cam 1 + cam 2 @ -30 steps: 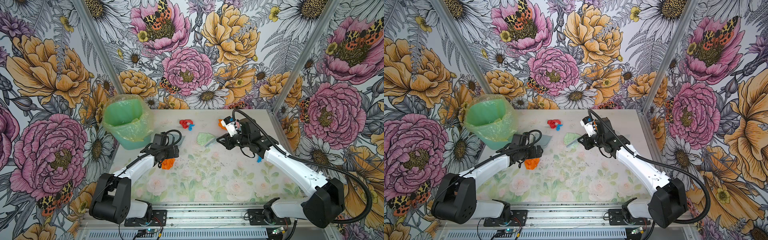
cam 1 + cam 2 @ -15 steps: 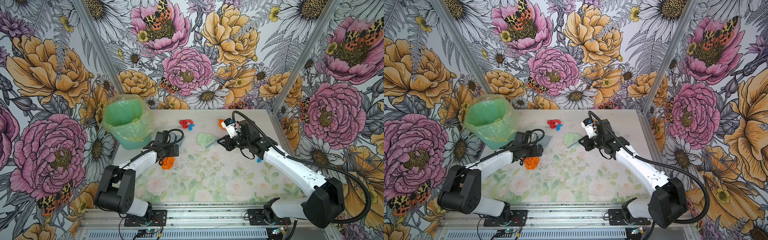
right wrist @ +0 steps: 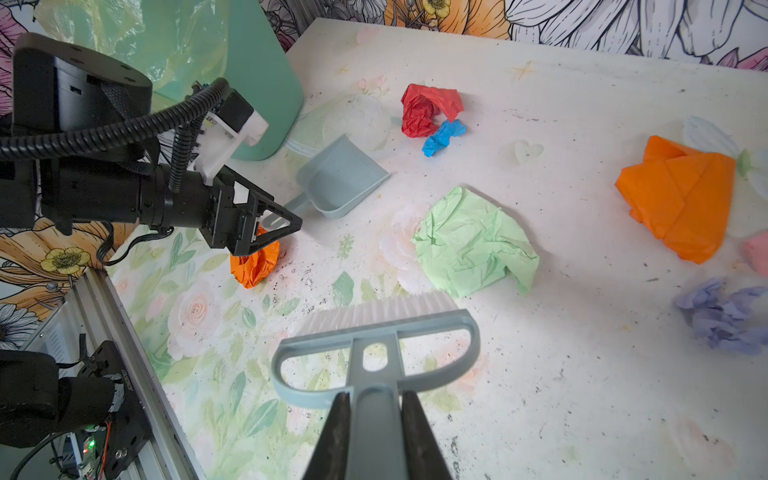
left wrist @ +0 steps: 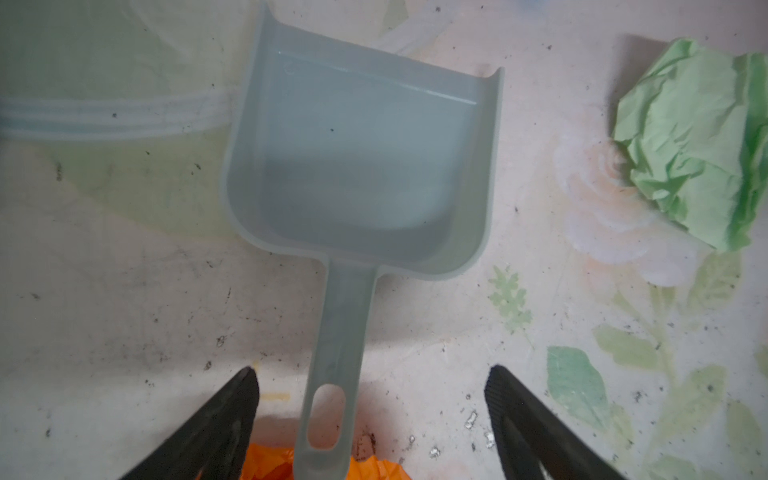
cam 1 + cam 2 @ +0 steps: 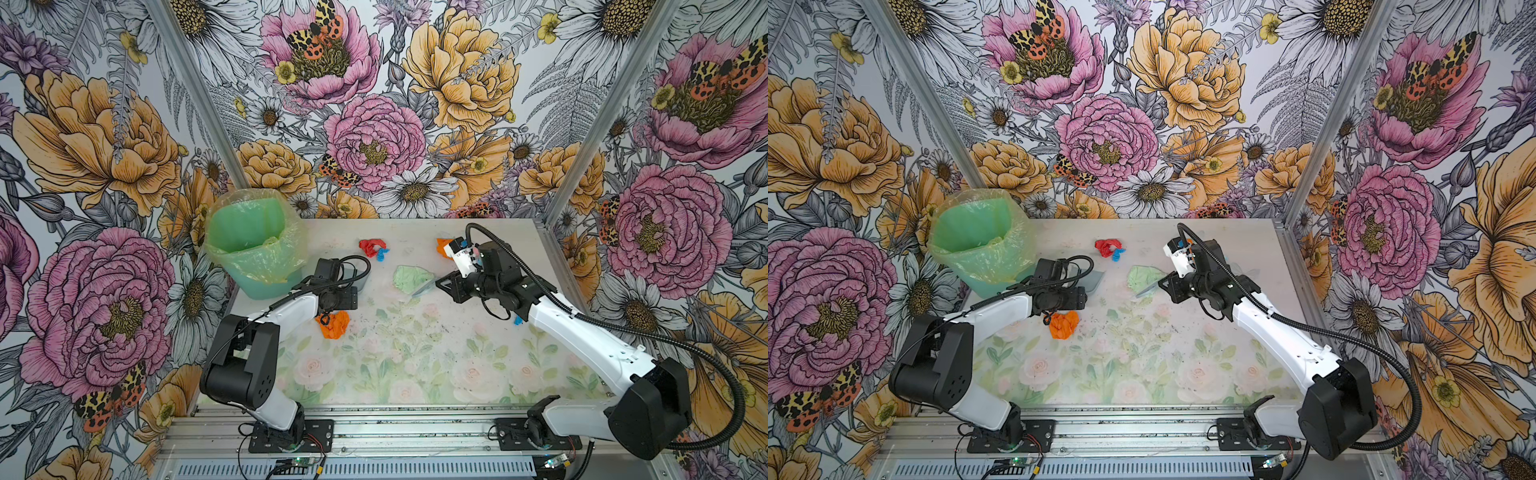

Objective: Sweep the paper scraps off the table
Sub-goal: 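Move the left gripper down toward the blue-grey dustpan handle, then close the left gripper on the dustpan handle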

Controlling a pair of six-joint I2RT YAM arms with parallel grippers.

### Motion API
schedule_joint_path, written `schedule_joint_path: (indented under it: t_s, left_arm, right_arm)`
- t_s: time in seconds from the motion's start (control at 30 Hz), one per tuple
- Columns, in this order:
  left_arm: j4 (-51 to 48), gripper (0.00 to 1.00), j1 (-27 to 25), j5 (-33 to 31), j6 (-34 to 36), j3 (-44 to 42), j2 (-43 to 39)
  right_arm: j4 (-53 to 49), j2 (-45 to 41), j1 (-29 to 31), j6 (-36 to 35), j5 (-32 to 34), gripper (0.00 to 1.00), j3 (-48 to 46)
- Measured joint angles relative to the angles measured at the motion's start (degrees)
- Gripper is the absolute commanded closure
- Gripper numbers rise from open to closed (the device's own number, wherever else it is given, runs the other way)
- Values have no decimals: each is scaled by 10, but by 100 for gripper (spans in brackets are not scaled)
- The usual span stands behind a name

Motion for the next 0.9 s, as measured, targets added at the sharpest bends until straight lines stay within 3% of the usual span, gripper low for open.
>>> schedule_joint_path:
  t_s: [0.9]
  left_arm:
    - [-68, 24, 0, 1, 19, 85, 93]
  right_arm:
    - [4, 0, 0, 0, 4, 100, 0]
